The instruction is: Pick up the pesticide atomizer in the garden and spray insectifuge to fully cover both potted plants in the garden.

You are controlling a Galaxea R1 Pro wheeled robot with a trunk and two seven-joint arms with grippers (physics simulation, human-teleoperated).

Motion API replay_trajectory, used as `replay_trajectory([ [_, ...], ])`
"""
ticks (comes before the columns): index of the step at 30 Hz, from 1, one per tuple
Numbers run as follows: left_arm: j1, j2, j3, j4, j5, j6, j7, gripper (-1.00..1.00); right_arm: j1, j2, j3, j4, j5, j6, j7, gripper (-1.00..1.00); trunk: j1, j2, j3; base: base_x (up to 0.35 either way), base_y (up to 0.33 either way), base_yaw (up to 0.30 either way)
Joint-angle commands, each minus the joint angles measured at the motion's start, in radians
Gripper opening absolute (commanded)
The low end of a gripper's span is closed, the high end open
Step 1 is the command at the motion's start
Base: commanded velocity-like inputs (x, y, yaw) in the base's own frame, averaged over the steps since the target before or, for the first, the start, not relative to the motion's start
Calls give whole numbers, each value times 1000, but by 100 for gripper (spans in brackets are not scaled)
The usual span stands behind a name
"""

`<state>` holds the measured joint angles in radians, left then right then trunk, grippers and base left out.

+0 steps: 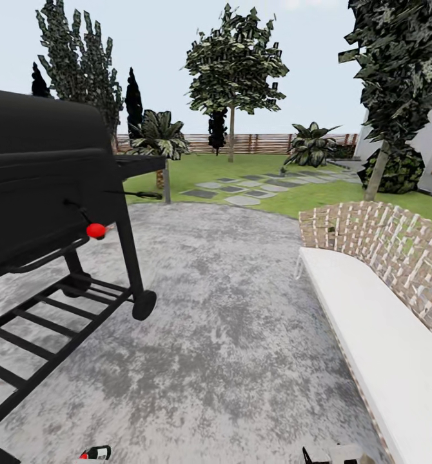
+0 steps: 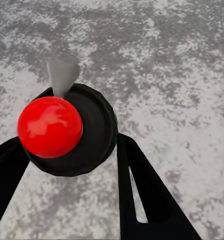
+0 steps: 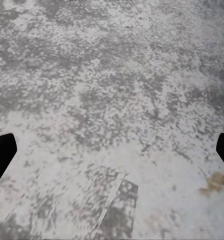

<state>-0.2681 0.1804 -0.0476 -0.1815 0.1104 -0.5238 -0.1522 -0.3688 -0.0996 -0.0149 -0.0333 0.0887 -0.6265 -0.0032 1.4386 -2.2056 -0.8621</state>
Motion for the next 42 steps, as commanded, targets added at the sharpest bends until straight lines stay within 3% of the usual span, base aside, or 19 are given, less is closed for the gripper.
replay_trajectory([
  [1, 0, 1, -5, 0, 11, -2, -6, -100, -1, 0, -2, 1, 8, -3, 0, 100, 0, 0, -1, 339, 0, -273],
  [13, 0, 1, -5, 0, 11, -2, -6, -100, -1, 0, -2, 1, 8, -3, 0, 100, 0, 0, -1, 339, 0, -252],
  [36, 0, 1, -5, 0, 11, -2, -6, -100, -1, 0, -2, 1, 8, -3, 0, 100, 0, 0, -1, 339, 49, -10],
  [42, 0, 1, -5, 0, 11, -2, -6, -100, -1, 0, -2, 1, 8, -2, 0, 100, 0, 0, -1, 339, 2, -186],
])
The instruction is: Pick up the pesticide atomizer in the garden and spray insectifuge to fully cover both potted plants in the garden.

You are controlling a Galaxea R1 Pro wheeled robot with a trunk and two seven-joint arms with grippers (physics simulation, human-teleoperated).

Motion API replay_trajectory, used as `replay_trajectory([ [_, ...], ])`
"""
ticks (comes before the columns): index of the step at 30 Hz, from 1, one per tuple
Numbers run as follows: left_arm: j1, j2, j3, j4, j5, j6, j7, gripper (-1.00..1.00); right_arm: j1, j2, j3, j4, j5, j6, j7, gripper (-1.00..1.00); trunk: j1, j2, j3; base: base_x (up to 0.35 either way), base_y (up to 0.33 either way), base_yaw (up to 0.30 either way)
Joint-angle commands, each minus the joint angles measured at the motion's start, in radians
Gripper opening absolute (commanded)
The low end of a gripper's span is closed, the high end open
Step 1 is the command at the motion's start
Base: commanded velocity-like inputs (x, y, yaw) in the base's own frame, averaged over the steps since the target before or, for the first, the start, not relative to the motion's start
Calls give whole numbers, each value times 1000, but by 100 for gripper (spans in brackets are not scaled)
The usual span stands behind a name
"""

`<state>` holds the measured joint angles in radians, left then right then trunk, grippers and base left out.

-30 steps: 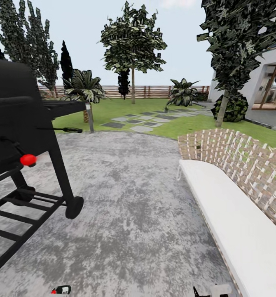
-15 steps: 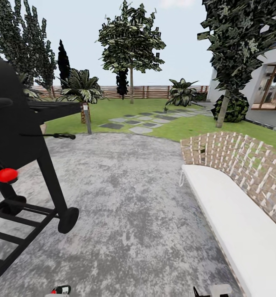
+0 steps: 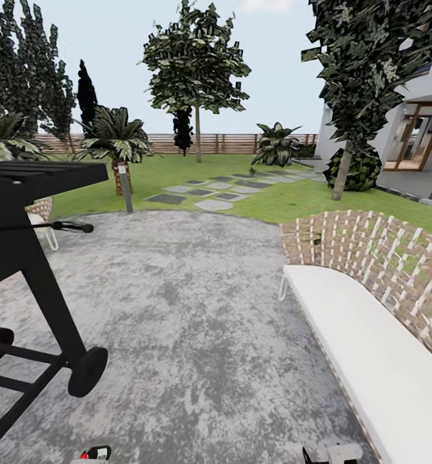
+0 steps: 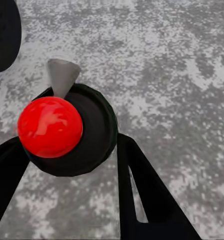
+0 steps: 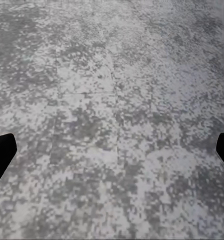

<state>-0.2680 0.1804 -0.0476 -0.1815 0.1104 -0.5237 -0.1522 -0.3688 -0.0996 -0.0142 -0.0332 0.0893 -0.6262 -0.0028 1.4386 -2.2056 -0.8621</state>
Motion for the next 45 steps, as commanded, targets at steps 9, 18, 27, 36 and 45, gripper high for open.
replay_trajectory([
  [9, 0, 1, -5, 1, 11, -2, -6, -100, -1, 0, -3, 1, 7, -3, 0, 100, 0, 0, -1, 339, 0, -259],
  [18, 0, 1, -5, 1, 11, -2, -6, -100, -1, 1, -3, 1, 7, -3, 0, 100, 0, 0, -1, 339, 0, -247],
  [27, 0, 1, -5, 1, 11, -2, -6, -100, -1, -1, -3, 1, 10, -3, 4, 100, 0, 0, -1, 339, 0, -26],
  [36, 0, 1, -5, 1, 11, -2, -6, -100, -1, 0, -3, 2, 10, -3, 1, 100, 0, 0, -1, 339, 0, 0],
  [45, 0, 1, -5, 1, 11, -1, -6, -100, -1, 0, -3, 2, 10, -3, 0, 100, 0, 0, -1, 339, 98, 0],
])
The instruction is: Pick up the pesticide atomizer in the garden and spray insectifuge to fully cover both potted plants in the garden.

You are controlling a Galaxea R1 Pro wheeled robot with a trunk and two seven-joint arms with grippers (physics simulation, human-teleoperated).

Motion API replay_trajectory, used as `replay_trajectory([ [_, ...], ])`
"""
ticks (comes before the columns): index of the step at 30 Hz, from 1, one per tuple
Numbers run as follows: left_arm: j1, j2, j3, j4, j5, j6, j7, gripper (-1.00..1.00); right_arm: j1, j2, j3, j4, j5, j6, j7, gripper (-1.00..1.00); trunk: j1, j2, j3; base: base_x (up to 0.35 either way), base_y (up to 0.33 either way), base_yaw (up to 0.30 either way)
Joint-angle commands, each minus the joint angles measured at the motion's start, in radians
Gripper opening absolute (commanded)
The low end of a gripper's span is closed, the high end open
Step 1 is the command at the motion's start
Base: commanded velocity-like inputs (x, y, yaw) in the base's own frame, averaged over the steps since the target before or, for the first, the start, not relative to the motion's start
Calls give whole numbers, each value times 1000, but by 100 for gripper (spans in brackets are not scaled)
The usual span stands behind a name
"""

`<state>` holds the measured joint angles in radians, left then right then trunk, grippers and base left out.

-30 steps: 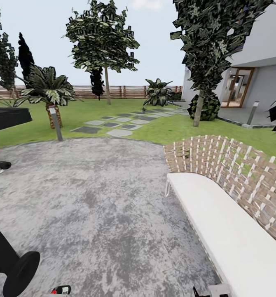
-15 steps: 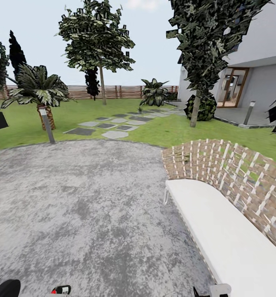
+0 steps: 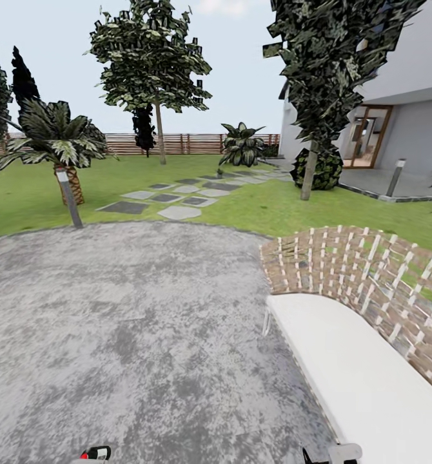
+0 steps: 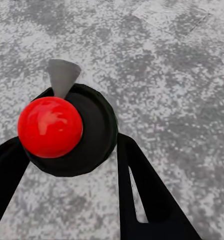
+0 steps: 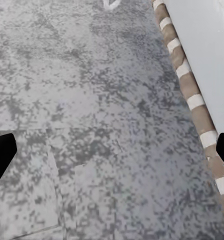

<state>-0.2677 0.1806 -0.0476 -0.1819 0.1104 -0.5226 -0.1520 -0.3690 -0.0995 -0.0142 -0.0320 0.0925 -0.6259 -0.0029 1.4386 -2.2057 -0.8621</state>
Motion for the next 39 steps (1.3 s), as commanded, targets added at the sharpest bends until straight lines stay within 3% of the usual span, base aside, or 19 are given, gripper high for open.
replay_trajectory([
  [1, -1, 0, -5, 1, 11, -2, -6, -100, -1, 0, -3, 0, 7, -3, -1, 100, 0, 0, -1, 339, 128, 0],
  [39, -1, -1, -5, 1, 11, -2, -6, -100, -1, 2, -3, 1, 7, -3, -2, 100, 0, 0, -1, 339, 28, 37],
])
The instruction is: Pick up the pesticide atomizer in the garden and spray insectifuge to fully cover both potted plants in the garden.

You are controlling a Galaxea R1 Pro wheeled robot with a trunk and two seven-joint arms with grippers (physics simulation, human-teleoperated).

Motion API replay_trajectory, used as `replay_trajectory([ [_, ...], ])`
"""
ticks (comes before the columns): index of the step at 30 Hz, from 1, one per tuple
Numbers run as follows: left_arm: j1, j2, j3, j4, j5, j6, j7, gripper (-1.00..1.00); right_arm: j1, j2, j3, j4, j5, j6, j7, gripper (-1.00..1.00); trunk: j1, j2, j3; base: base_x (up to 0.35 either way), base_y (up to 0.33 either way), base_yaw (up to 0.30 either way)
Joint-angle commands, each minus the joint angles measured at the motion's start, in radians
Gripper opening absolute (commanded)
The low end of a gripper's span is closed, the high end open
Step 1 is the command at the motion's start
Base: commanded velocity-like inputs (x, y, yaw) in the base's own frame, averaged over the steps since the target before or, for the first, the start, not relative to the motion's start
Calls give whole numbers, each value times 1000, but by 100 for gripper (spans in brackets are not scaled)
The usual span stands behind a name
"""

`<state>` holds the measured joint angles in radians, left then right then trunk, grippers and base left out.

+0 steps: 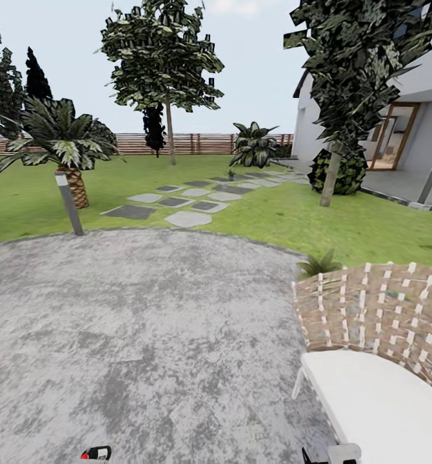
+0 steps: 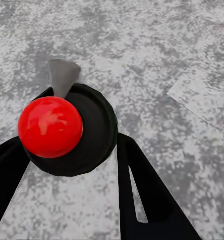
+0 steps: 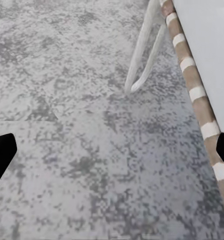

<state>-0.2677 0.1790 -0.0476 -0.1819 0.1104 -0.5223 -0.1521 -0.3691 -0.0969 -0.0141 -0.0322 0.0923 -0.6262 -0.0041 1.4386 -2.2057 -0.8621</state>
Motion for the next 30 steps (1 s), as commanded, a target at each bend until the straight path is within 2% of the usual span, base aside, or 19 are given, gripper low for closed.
replay_trajectory([
  [1, -1, 1, -5, 1, 11, -2, -6, -100, -1, 0, -3, 1, 7, -3, 0, 100, 0, 0, -1, 339, 0, 0],
  [13, -1, -5, -5, 1, 11, -2, -6, -100, -1, 0, -2, 1, 7, -3, 1, 100, 0, 0, -1, 339, 13, 0],
  [30, -1, -6, -5, 1, 11, -2, -6, -100, -1, 0, -2, 1, 7, -3, 2, 100, 0, 0, -1, 339, 121, 0],
])
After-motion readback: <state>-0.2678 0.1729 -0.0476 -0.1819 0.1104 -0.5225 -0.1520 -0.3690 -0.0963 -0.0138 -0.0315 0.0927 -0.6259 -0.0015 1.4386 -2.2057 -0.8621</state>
